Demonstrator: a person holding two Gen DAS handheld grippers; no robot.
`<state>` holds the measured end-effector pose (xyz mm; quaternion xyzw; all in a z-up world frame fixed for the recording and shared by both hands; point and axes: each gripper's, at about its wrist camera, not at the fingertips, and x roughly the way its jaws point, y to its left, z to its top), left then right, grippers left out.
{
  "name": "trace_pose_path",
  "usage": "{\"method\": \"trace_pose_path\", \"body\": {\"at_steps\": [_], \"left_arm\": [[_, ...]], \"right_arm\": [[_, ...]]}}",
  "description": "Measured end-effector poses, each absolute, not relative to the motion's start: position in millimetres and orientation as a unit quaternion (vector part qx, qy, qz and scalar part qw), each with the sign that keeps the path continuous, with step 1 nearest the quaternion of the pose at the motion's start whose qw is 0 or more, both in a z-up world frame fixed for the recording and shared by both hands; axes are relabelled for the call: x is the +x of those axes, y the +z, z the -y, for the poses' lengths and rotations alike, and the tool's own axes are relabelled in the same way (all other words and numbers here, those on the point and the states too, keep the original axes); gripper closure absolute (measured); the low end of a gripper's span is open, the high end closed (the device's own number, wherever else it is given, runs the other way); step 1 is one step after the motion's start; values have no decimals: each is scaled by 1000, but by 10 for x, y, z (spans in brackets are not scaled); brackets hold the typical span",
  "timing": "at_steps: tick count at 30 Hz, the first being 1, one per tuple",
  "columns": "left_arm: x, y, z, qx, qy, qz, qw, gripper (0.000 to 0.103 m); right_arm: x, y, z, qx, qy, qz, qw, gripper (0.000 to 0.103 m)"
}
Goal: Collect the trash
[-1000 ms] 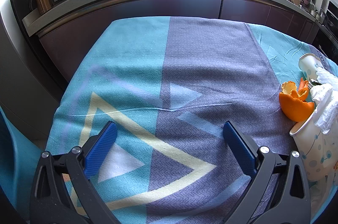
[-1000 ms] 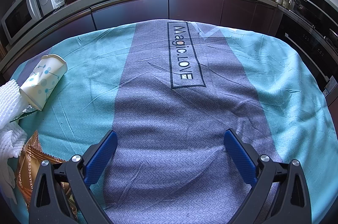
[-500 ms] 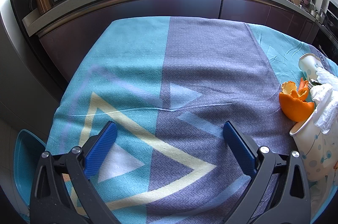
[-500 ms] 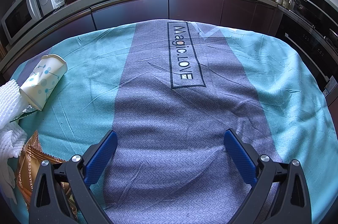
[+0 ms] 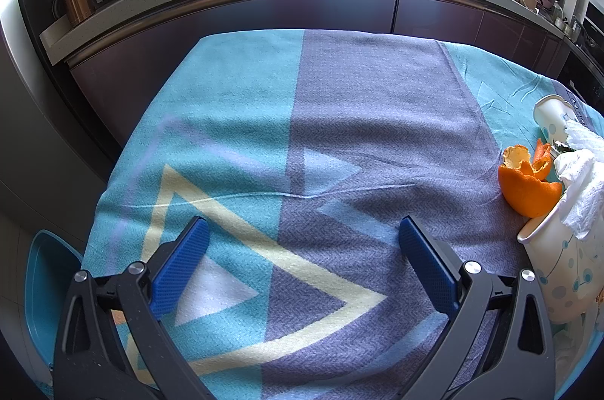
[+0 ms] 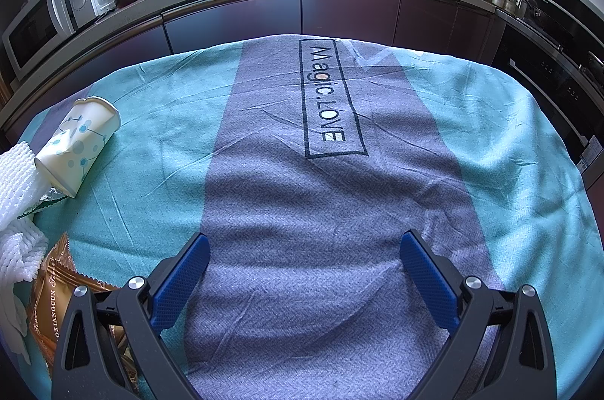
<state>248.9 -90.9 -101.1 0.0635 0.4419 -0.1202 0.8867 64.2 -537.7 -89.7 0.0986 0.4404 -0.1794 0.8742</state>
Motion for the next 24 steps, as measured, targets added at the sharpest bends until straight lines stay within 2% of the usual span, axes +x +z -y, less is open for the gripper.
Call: {"method": "trace_pose_path", "body": {"at_steps": [7, 11, 15, 24], "left_arm": [[2491, -1010, 907, 64, -120, -442, 887, 4], [2490, -1006, 908, 61, -116, -443, 887, 4], [2459, -970, 868, 58, -113, -437, 891, 5], [1512, -395, 597, 41, -99, -273, 956, 6]], "right_arm": [[600, -873, 5360, 112, -211, -431, 870, 6], [333, -588, 5154, 75, -288, -350, 888, 6], [14, -211, 4642, 64, -255, -250, 932, 6], [-213, 19, 3413, 47, -125, -152, 979, 6]]}}
